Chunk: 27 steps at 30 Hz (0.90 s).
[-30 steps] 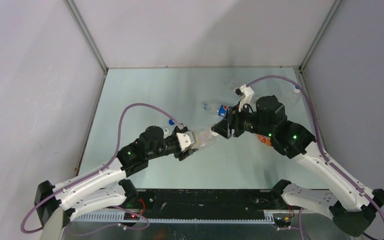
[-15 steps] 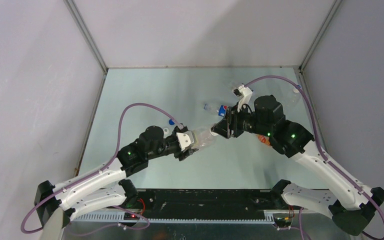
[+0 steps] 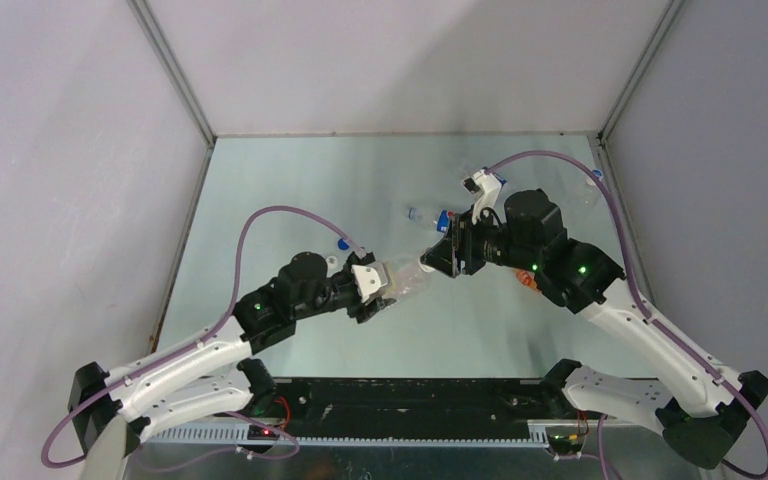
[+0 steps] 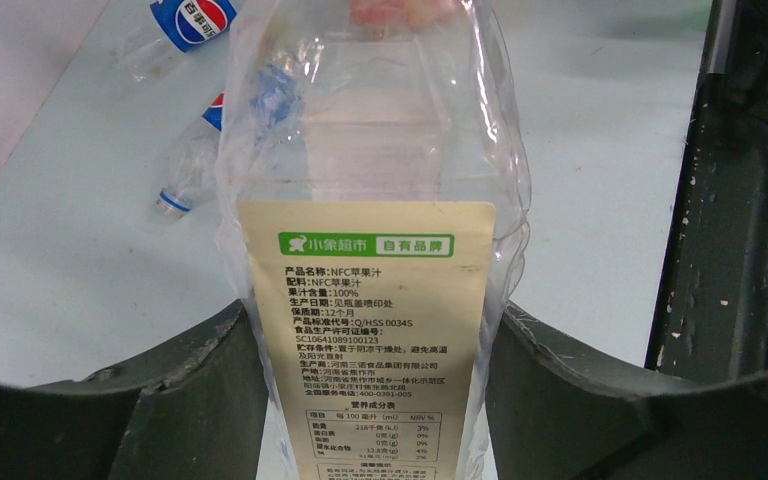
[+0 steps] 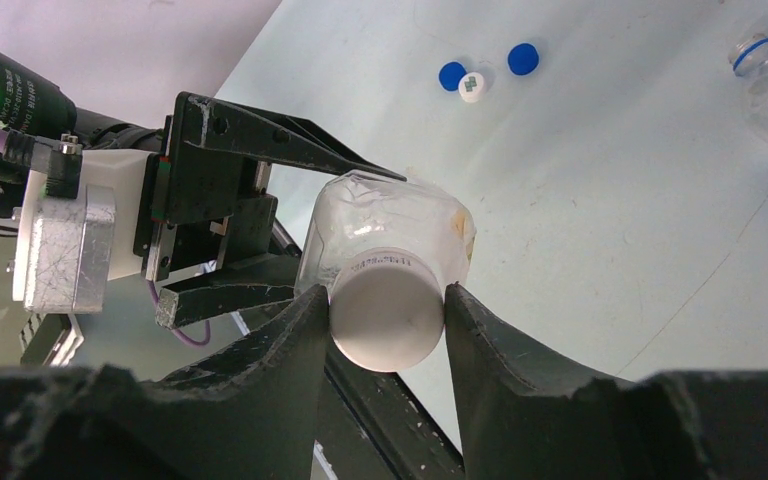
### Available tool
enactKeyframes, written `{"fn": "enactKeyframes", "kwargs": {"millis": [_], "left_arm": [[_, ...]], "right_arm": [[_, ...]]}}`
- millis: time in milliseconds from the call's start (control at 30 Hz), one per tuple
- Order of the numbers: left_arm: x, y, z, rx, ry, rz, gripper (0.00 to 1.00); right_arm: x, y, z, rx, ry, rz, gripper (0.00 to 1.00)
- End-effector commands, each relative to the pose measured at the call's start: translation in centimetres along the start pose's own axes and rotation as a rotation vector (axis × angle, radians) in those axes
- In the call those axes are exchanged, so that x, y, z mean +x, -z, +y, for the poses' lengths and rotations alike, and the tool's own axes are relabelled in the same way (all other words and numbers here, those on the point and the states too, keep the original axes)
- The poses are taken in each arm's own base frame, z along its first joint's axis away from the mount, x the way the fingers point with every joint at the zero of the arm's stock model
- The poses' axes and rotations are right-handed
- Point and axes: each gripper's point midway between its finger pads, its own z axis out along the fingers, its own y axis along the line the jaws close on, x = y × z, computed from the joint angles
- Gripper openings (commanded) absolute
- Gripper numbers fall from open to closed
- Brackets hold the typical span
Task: Screw on the bottle caps
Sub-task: Screw the bottle cap onto the plastic bottle.
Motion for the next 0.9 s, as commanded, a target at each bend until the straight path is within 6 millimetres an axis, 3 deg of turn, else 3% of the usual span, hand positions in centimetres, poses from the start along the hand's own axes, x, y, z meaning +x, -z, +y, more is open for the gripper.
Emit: {"fn": "enactKeyframes", "kwargs": {"millis": [0,567,700,867], "left_arm": [[-3.2,0.4,0.8,-0.033,-0.004,-0.117,0.0],[-2.9,0.4,0.9,-0.038,0.016,-0.1,0.0],[-2.5,0.3,0.9,-0.038,0.021,-0.079,0.0],[-2.5,0.4,0.6,0.006,0.042,-0.072,0.0]], "right_arm": [[0.8,-0.2,0.9,-0.04,0.0,0.037,0.48],[1.5,-0.3,1.1,-0.045,0.002,0.062,0.45],[1.9,-0.5,1.1,-0.048,0.01,0.082,0.36],[2.3,-0.5,1.3,-0.072,0.05,0.1,0.17]]}}
